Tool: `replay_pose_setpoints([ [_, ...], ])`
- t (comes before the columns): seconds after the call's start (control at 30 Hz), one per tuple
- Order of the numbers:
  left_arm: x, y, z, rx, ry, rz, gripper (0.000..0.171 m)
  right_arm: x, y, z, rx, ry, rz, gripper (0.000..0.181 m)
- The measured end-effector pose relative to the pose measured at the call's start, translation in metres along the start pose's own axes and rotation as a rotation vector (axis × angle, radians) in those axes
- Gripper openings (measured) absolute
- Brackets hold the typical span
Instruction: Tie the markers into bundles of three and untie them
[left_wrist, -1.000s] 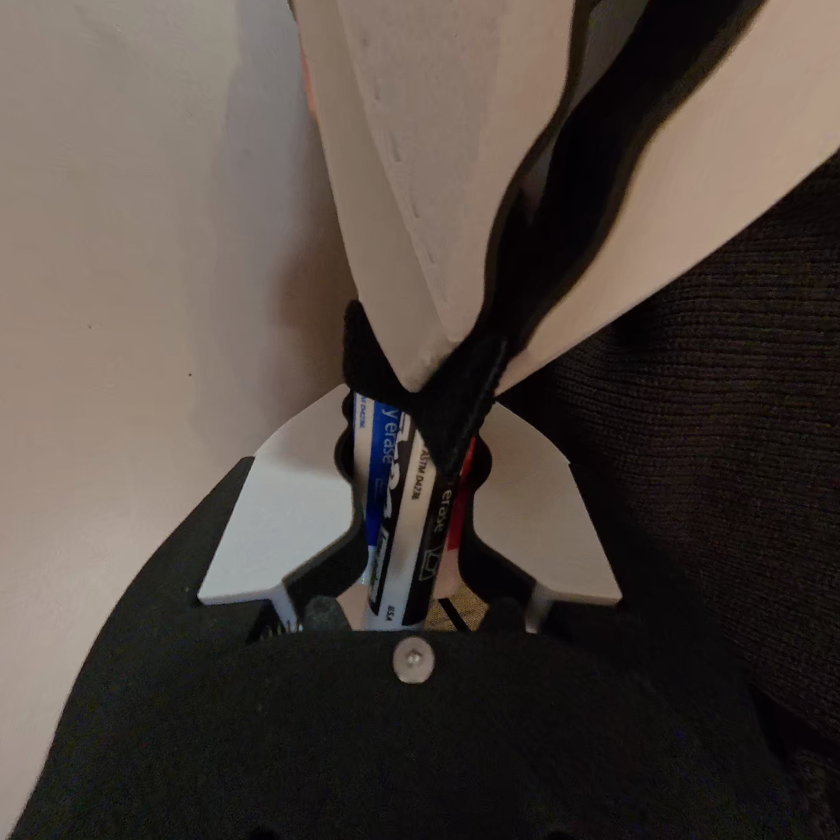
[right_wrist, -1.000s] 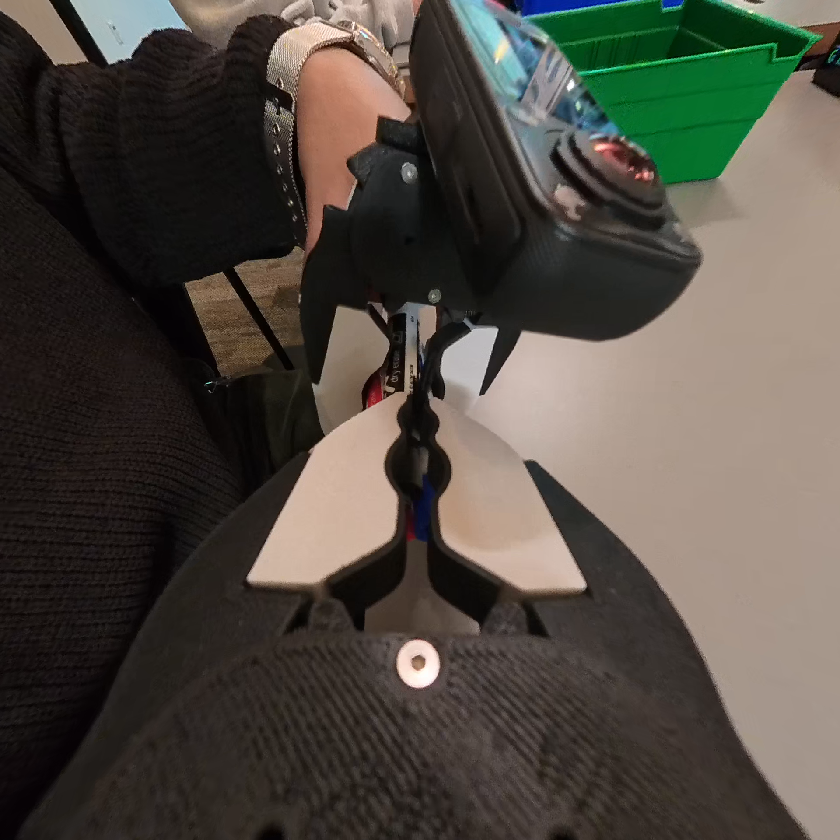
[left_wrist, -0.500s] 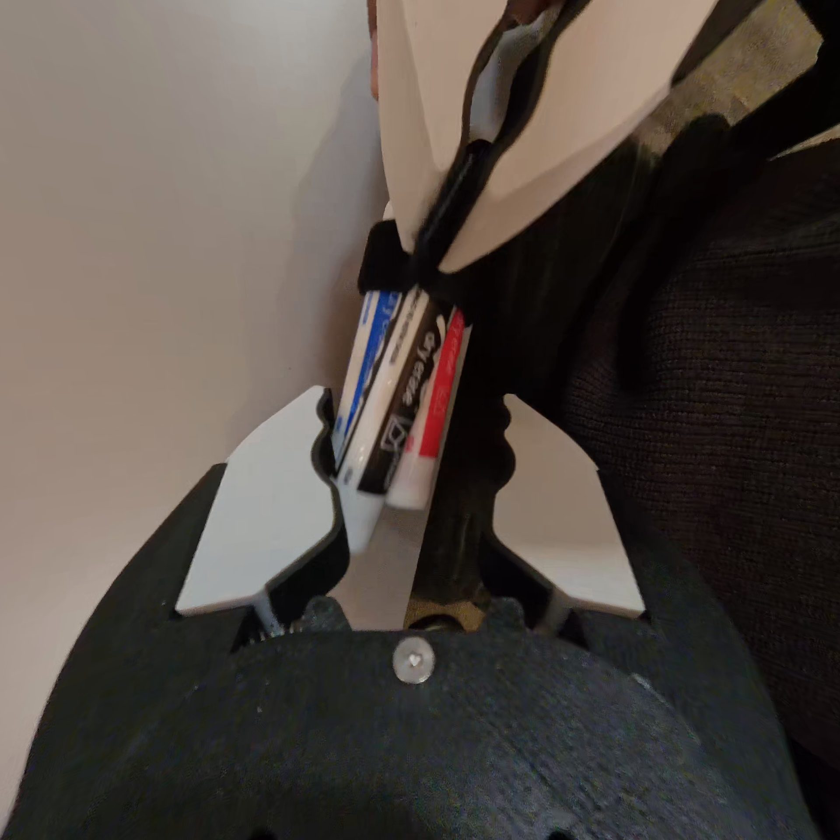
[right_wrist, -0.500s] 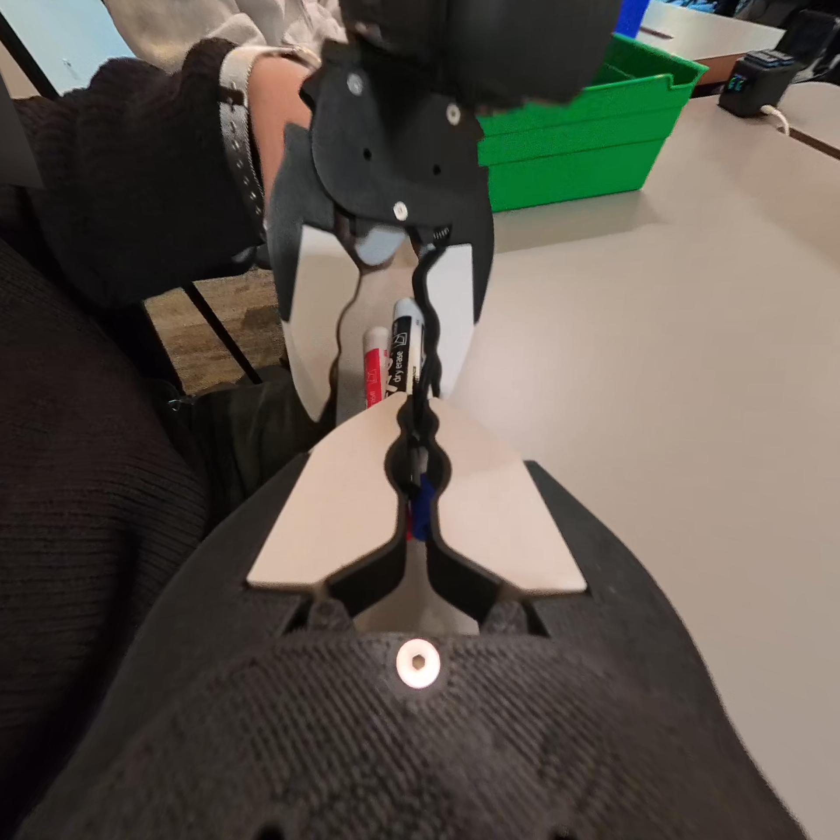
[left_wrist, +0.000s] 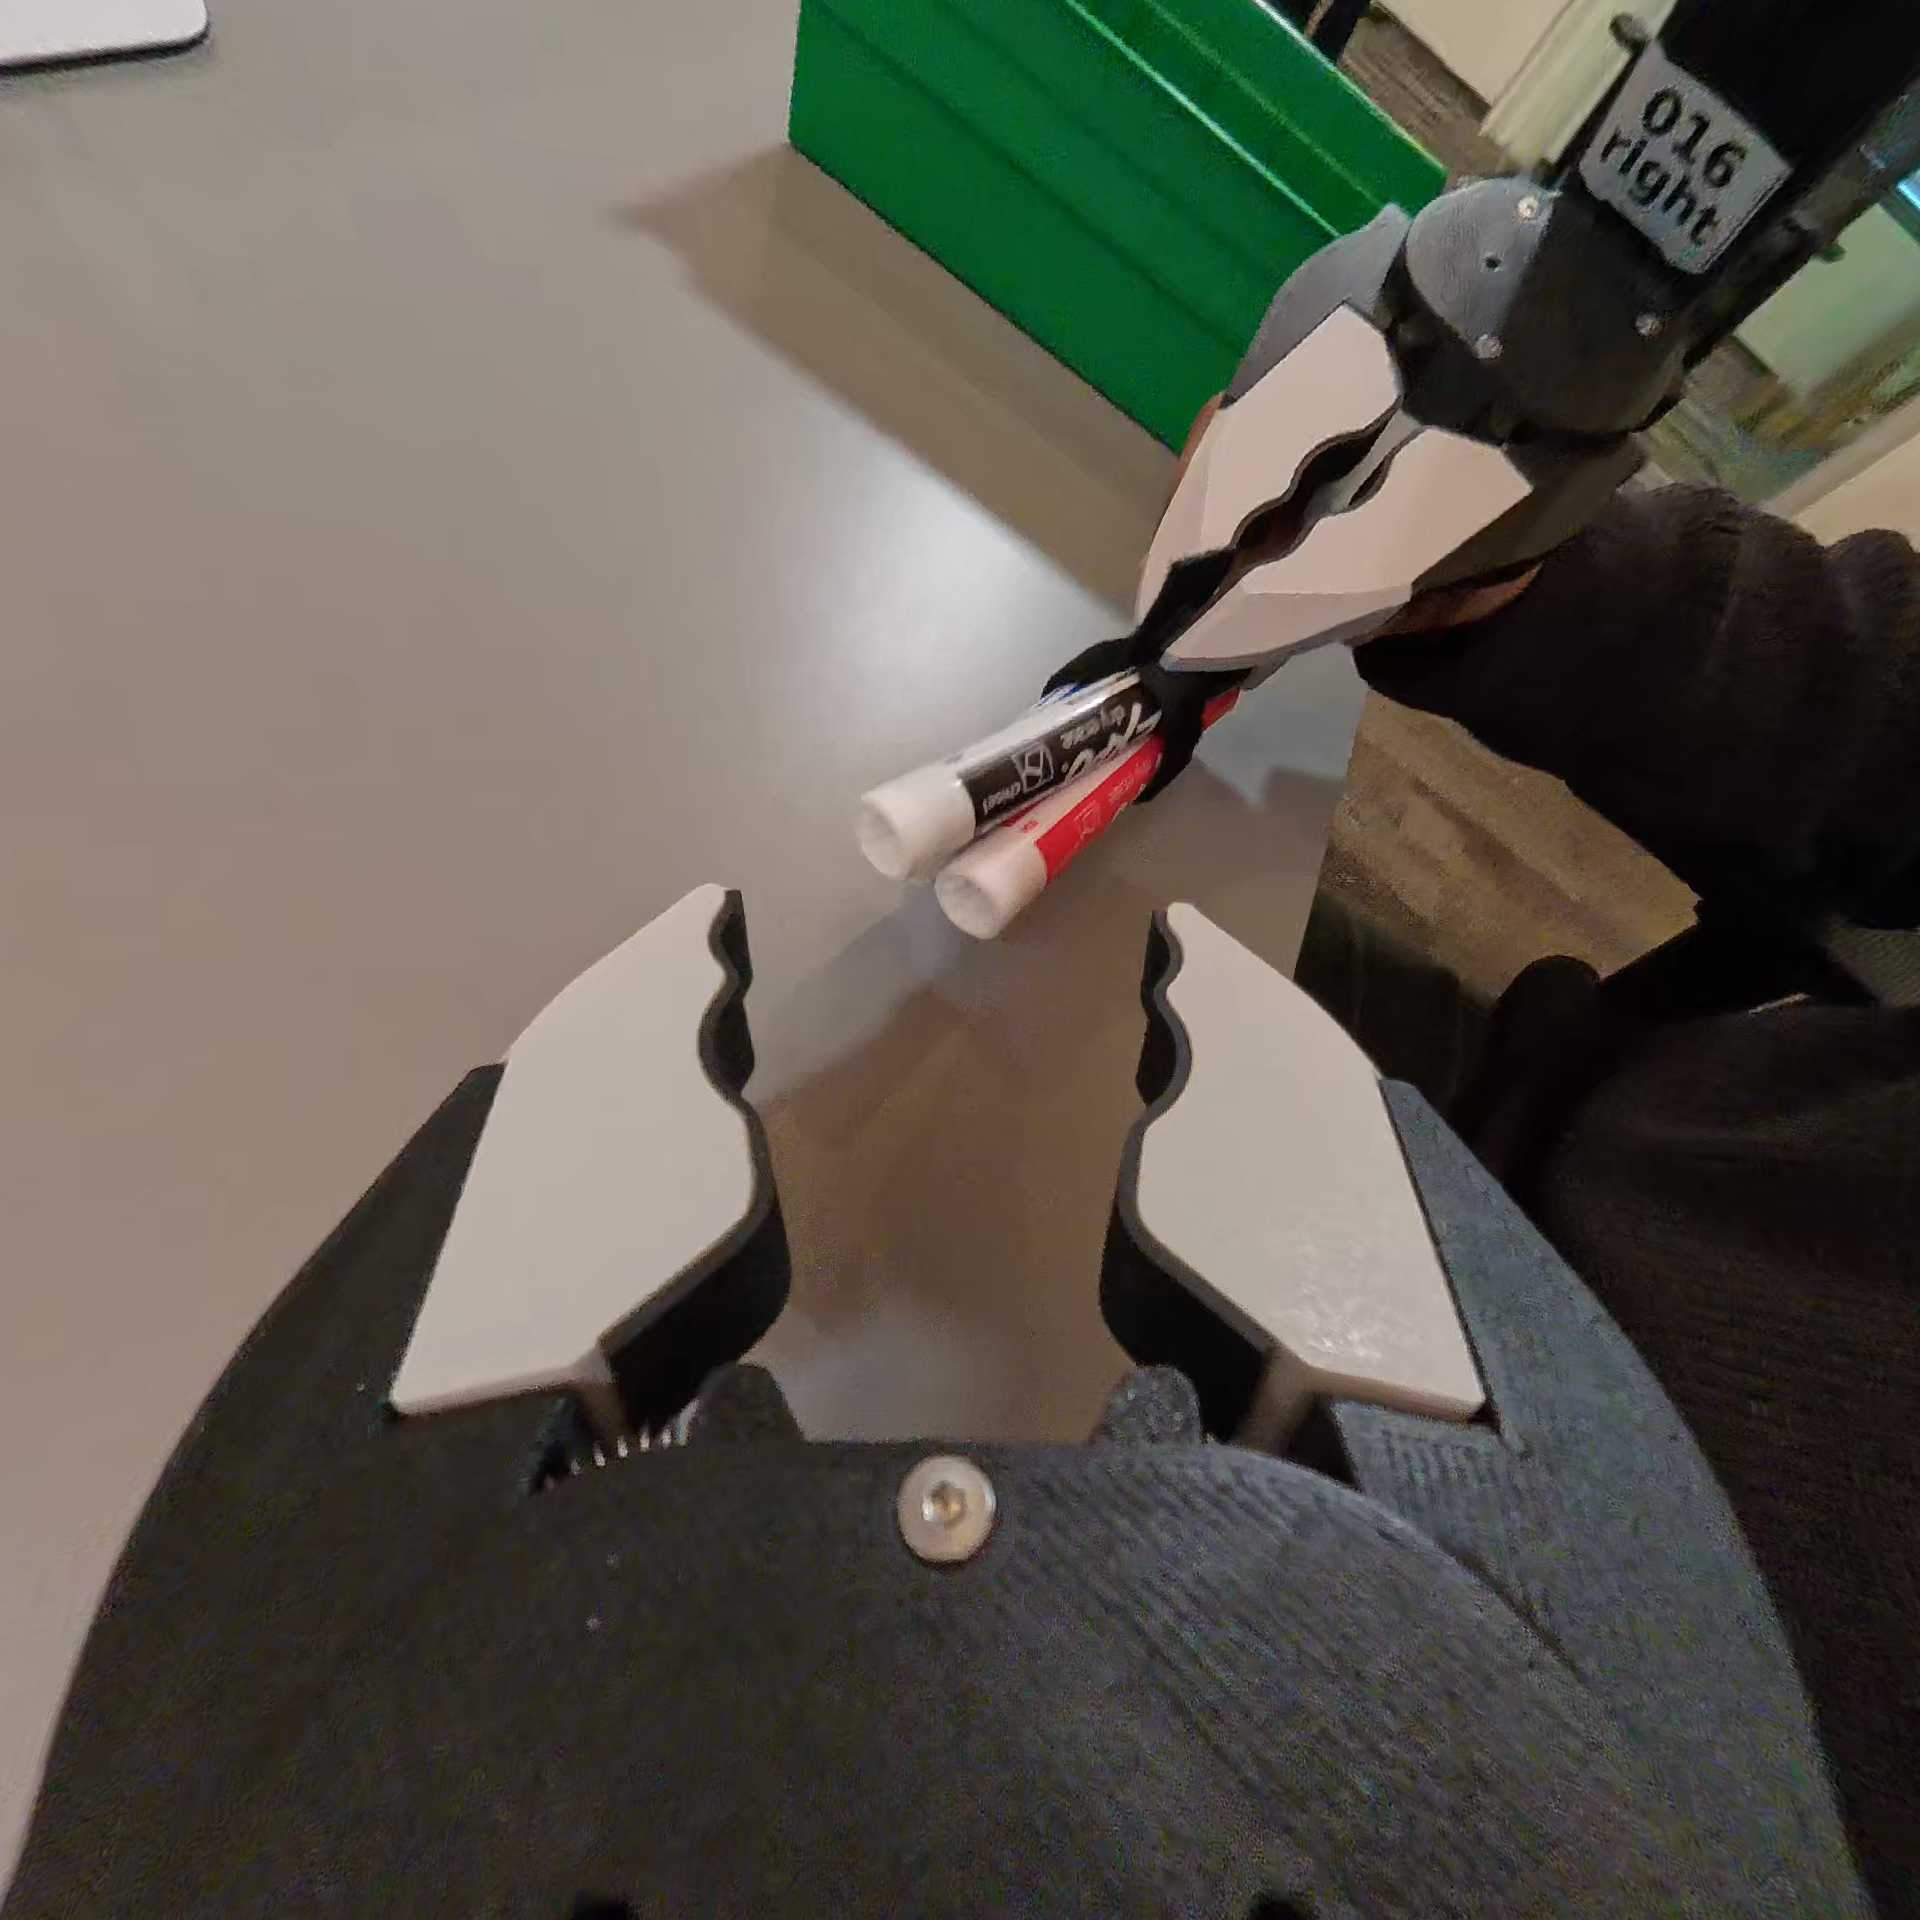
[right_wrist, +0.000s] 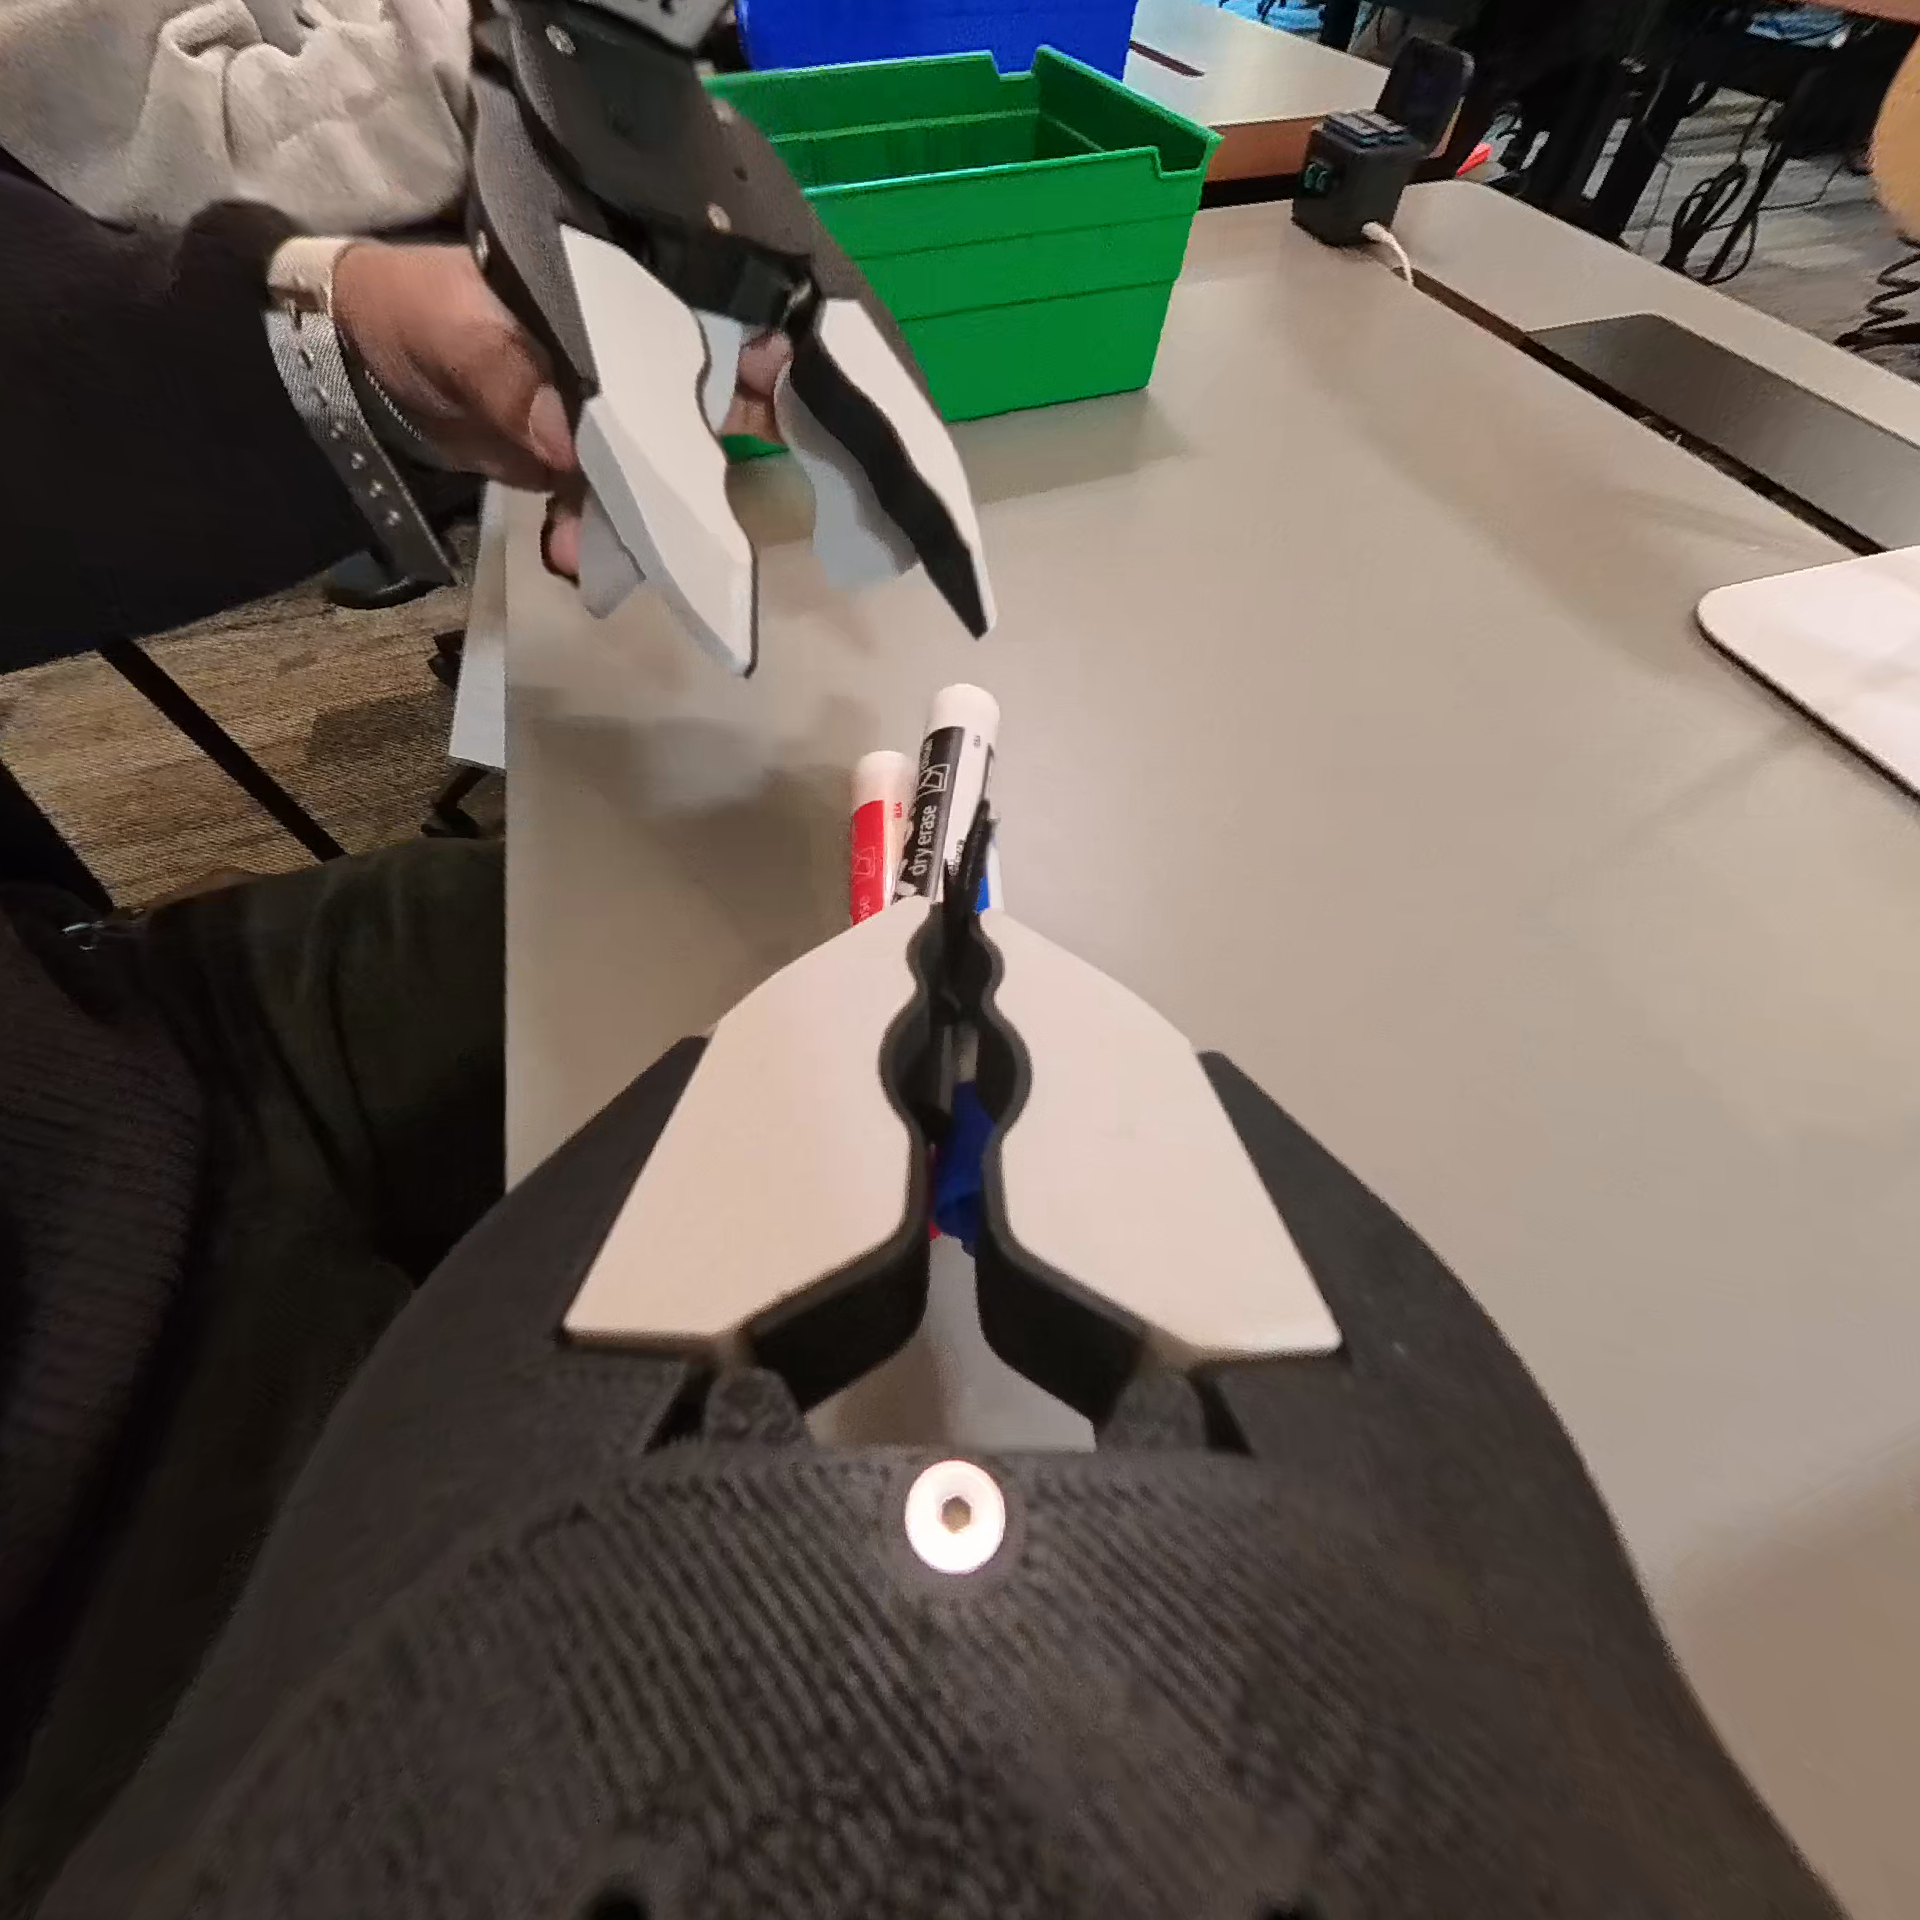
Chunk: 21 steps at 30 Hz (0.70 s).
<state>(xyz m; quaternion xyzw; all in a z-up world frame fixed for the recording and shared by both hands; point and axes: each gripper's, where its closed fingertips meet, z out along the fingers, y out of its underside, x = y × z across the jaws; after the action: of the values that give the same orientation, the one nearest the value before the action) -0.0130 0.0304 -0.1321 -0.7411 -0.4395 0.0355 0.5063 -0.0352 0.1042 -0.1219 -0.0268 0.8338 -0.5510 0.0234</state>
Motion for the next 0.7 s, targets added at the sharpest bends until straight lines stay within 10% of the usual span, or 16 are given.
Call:
replay_pose_setpoints([
  [0.7, -0.002, 0.009, 0.024, 0.008, -0.176, 0.214, 0.045, 0.001, -0.003, 0.006, 0.021, -0.015, 0.075, 0.003],
])
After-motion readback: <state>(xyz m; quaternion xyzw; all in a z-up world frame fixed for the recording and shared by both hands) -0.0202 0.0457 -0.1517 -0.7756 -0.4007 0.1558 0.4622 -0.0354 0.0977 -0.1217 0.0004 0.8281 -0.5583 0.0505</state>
